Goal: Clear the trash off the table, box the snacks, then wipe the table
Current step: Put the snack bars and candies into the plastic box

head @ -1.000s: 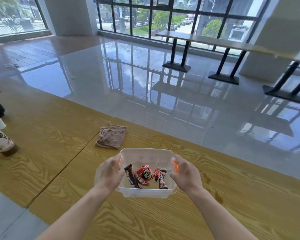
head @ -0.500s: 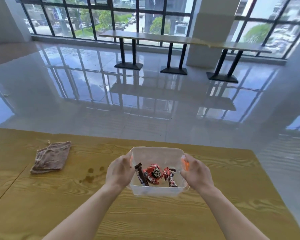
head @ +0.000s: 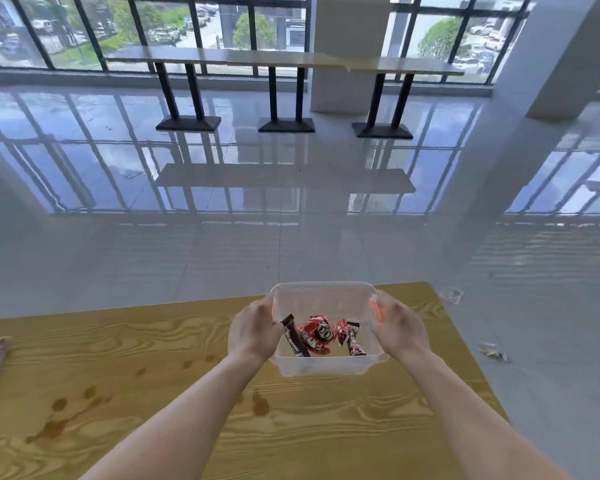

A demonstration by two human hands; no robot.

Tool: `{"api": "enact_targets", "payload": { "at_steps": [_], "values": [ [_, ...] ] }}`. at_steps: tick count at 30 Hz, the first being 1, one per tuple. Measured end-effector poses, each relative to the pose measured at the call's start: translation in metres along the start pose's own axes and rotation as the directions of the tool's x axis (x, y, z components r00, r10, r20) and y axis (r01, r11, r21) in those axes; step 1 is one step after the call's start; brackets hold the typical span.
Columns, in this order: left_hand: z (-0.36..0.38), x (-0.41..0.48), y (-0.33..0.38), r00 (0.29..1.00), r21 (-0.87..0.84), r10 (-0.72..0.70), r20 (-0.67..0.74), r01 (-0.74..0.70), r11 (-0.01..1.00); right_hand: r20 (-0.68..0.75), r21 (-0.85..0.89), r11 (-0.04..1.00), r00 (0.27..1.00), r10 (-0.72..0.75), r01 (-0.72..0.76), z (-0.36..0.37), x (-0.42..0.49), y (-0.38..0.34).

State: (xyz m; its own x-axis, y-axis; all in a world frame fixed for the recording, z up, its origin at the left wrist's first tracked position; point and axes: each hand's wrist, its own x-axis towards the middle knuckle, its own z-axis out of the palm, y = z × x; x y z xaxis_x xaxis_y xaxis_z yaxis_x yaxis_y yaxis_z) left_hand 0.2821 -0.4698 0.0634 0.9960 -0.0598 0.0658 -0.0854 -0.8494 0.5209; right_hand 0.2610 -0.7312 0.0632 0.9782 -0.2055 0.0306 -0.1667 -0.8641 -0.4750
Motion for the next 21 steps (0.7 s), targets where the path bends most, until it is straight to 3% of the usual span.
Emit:
{"api": "enact_targets", "payload": {
  "at_steps": [9, 21],
  "values": [
    [0.044, 0.044, 0.041, 1.000, 0.022, -0.013, 0.001, 0.013, 1.000, -0.017, 0.010, 0.999, 0.999, 0.031, -0.031, -0.002, 0.056, 0.044],
    [0.064, 0.055, 0.039, 0.999, 0.054, -0.012, 0.046, 0.010, 0.998, 0.035, 0.000, 0.998, 0.998, 0.056, -0.056, 0.012, 0.067, 0.058]
  ]
}}
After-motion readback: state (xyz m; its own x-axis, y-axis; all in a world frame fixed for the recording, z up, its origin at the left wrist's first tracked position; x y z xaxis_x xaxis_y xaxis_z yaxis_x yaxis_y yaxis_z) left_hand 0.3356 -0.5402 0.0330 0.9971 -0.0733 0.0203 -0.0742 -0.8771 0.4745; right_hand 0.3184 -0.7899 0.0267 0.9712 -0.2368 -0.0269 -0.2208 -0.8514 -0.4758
